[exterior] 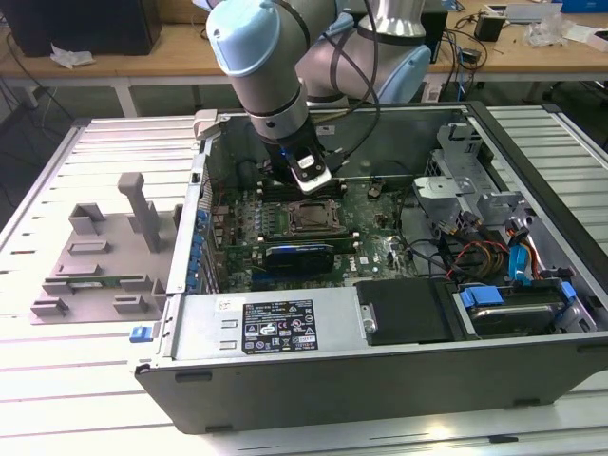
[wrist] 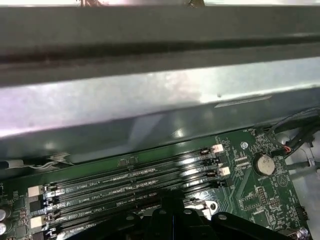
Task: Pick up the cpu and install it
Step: 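Install the first cpu locking lever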
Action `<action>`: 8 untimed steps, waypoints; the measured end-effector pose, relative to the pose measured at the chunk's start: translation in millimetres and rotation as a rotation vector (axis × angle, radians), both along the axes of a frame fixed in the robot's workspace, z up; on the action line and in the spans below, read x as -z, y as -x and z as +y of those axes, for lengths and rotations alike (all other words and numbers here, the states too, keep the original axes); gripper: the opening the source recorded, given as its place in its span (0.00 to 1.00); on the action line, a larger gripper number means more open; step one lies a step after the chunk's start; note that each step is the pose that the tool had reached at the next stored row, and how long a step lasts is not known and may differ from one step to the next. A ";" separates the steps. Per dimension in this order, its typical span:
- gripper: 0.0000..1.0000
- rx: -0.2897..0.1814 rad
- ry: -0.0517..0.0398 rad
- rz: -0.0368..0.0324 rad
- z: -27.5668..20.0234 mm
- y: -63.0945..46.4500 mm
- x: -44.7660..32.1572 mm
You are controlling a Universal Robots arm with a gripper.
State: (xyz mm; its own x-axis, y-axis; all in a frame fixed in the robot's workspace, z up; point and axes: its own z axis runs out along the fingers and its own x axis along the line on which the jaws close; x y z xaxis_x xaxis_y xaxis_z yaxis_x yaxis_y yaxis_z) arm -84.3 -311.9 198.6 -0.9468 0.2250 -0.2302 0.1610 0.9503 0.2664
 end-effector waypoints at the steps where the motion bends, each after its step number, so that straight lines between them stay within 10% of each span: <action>1: 0.11 0.000 0.0028 0.0000 0.0 0.0 0.7; 8: 0.11 0.000 0.0078 0.0001 -0.1 -4.9 6.6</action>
